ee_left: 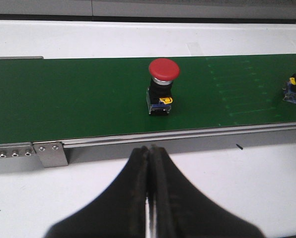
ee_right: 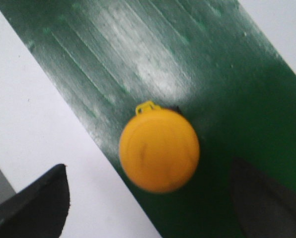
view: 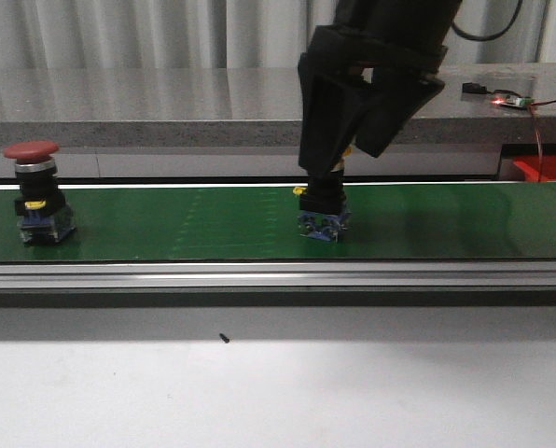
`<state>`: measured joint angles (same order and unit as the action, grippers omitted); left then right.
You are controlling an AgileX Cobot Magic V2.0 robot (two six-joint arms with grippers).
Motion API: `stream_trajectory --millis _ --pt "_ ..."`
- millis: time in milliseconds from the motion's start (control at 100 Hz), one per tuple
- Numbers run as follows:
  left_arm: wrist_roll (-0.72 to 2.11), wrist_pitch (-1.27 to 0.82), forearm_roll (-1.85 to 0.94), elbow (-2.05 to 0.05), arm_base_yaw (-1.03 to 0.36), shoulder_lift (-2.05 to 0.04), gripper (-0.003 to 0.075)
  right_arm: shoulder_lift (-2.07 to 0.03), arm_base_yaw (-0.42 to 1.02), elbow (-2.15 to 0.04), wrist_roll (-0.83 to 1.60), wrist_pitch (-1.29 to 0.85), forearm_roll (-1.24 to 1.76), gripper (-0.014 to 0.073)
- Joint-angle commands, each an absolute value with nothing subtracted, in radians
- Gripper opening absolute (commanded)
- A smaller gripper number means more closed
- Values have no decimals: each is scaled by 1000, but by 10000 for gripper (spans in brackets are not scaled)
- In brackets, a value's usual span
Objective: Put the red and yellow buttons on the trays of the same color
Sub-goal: 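Lower the right gripper onto the yellow button on the belt, grasp, then carry the yellow button into the yellow tray and release it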
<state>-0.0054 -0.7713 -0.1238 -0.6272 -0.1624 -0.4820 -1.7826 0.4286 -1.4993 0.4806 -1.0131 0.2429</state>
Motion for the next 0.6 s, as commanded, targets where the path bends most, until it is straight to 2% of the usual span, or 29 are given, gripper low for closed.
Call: stream_trajectory --millis 0,60,230,330,400,590 --pt "-15 -709 -133 -654 -170 -486 -19 -1750 429 -1536 511 -945 275 612" --pt "-15 -709 -133 -654 -170 -486 -19 -1754 429 -1536 511 -938 275 562" --pt "-15 -709 -133 -654 -170 -486 -19 -1756 428 -1536 511 -941 275 295" --pt "-15 -709 -133 -654 -170 -486 -19 -1756 428 -1536 511 -938 275 180" --pt "-15 -709 -133 -654 -170 -486 -19 -1754 428 -1536 511 -933 275 149" --pt "-15 -709 -133 -654 -170 -486 -19 -1701 406 -1530 476 -939 277 150"
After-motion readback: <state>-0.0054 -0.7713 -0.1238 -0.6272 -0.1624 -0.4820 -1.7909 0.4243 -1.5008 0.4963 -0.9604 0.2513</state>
